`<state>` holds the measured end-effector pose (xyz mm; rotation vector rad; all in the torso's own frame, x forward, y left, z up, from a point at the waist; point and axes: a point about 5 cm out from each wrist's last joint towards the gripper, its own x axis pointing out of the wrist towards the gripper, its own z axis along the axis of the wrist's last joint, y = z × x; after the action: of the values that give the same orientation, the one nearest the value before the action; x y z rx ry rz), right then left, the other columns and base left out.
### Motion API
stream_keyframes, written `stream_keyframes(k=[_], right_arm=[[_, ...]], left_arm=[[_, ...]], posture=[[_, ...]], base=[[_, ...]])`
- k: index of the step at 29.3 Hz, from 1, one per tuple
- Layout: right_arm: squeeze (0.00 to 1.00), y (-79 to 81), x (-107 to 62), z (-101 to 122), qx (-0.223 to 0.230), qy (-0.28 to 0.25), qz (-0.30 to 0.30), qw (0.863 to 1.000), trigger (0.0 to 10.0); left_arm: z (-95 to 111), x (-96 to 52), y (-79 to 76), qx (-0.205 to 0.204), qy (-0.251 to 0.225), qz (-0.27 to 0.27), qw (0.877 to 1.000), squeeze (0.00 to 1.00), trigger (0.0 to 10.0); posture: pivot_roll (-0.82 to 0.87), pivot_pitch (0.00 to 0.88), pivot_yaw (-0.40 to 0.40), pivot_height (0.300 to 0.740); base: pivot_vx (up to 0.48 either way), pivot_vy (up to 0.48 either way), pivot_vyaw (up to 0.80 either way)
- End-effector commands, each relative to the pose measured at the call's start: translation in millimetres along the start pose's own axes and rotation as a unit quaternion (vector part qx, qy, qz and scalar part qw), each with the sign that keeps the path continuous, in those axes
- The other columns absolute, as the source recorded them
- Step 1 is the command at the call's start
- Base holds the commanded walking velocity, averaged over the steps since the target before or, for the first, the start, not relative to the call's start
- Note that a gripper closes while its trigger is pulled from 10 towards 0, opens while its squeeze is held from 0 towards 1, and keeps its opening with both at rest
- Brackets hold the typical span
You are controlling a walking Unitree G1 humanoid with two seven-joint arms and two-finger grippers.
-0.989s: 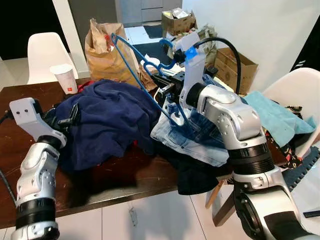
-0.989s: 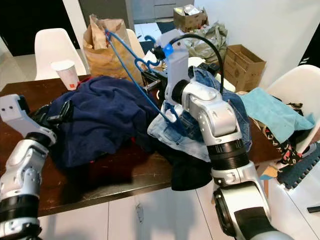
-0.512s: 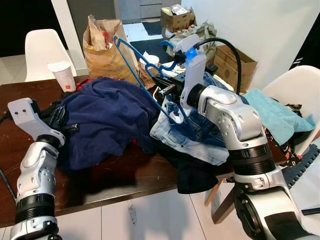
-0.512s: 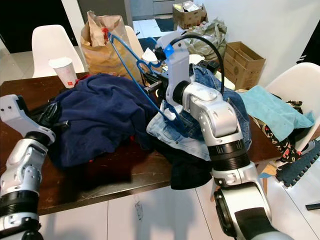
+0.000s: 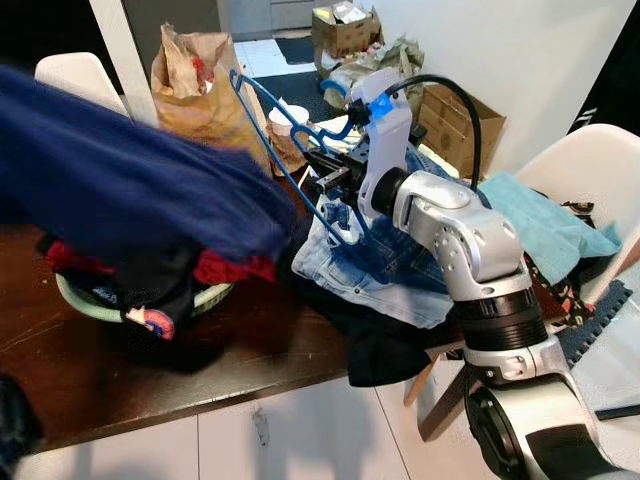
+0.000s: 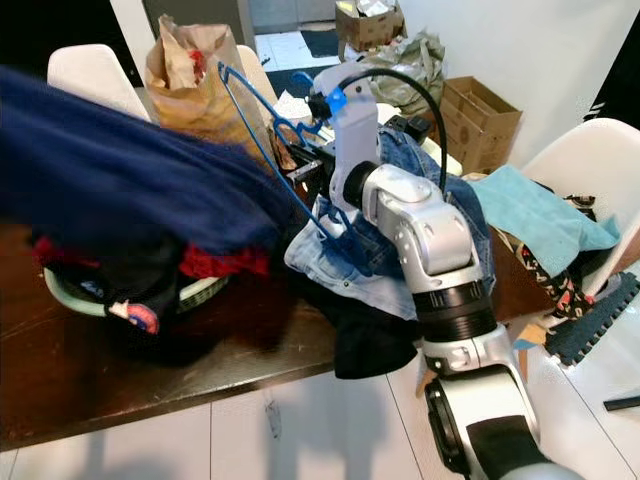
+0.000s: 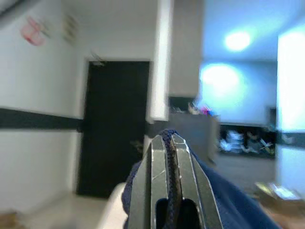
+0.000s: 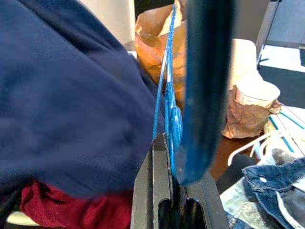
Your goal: Hang hanger
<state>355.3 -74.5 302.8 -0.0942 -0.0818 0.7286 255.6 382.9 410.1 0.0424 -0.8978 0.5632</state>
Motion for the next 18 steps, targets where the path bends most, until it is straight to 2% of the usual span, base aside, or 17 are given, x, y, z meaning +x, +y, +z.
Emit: stream_keyframes(k=[1, 2, 3, 4, 6, 9, 10, 11, 13, 14, 15, 16, 17, 18], right_arm=[[0.00, 2.2, 1.3, 5, 0.001, -0.012, 0.004, 1.000, 10.0], [0.00, 2.4, 1.9, 5, 0.003, -0.014, 0.005, 1.000, 10.0], [0.00, 2.4, 1.9, 5, 0.003, -0.014, 0.005, 1.000, 10.0], [0.00, 2.6, 2.4, 5, 0.003, -0.015, 0.005, 1.000, 10.0], [0.00, 2.7, 3.1, 5, 0.004, -0.016, 0.005, 1.000, 10.0], [0.00, 2.9, 3.6, 5, 0.005, -0.017, 0.005, 1.000, 10.0], [0.00, 3.4, 4.1, 5, 0.006, -0.017, 0.005, 1.000, 10.0], [0.00, 3.4, 4.1, 5, 0.006, -0.017, 0.005, 1.000, 10.0], [0.00, 3.6, 3.7, 4, 0.006, -0.017, 0.004, 1.000, 10.0], [0.00, 3.6, 3.7, 4, 0.006, -0.017, 0.004, 1.000, 10.0], [0.00, 2.8, 2.9, 4, 0.006, -0.015, 0.003, 1.000, 10.0], [0.00, 2.8, 2.9, 4, 0.006, -0.015, 0.003, 1.000, 10.0], [0.00, 1.6, 2.0, 3, 0.005, -0.013, 0.001, 1.000, 10.0], [0.00, 0.8, 1.4, 3, 0.004, -0.012, -0.001, 1.000, 10.0]], left_arm=[[39, 14.2, 16.4, 0.029, -0.061, 0.037, 0.997, 0.00, 0.0], [64, 22.5, 21.7, 0.053, -0.097, 0.051, 0.993, 0.00, 0.0], [64, 22.5, 21.7, 0.053, -0.097, 0.051, 0.993, 0.00, 0.0], [83, 28.0, 22.1, 0.073, -0.123, 0.052, 0.988, 0.00, 0.0], [91, 30.7, 20.4, 0.085, -0.134, 0.051, 0.986, 0.00, 0.0], [90, 31.8, 16.9, 0.085, -0.130, 0.045, 0.987, 0.00, 0.0], [70, 27.9, 7.1, 0.078, -0.099, 0.027, 0.992, 0.00, 0.0], [70, 27.9, 7.1, 0.078, -0.099, 0.027, 0.992, 0.00, 0.0], [25, 13.6, -13.9, 0.063, -0.029, -0.009, 0.998, 0.00, 0.0], [25, 13.6, -13.9, 0.063, -0.029, -0.009, 0.998, 0.00, 0.0], [1, 2.6, -26.5, 0.055, 0.009, -0.030, 0.998, 0.00, 0.0], [1, 2.6, -26.5, 0.055, 0.009, -0.030, 0.998, 0.00, 0.0], [-22, -10.0, -38.5, 0.044, 0.046, -0.047, 0.997, 0.00, 0.0], [-36, -17.9, -46.0, 0.039, 0.068, -0.057, 0.995, 0.00, 0.0]], posture=[[-0.10, 0.071, 0.020, 0.740], [-0.09, 0.066, 0.020, 0.740], [-0.09, 0.066, 0.020, 0.740], [-0.09, 0.065, 0.021, 0.740], [-0.08, 0.058, 0.023, 0.740], [-0.08, 0.057, 0.024, 0.740], [-0.09, 0.055, 0.027, 0.740], [-0.09, 0.055, 0.027, 0.740], [-0.09, 0.054, 0.026, 0.740], [-0.09, 0.054, 0.026, 0.740], [-0.09, 0.053, 0.025, 0.740], [-0.09, 0.053, 0.025, 0.740], [-0.10, 0.054, 0.026, 0.740], [-0.10, 0.054, 0.026, 0.740]], base=[[0.000, 0.000, 0.00], [0.000, 0.000, 0.00], [0.000, 0.000, 0.00], [0.000, 0.000, 0.00], [0.000, 0.000, 0.00], [0.000, 0.000, 0.00], [0.000, 0.000, 0.00], [0.000, 0.000, 0.00], [0.000, 0.000, 0.00], [0.000, 0.000, 0.00], [0.000, 0.000, 0.00], [0.000, 0.000, 0.00], [0.000, 0.000, 0.00], [0.000, 0.000, 0.00]])
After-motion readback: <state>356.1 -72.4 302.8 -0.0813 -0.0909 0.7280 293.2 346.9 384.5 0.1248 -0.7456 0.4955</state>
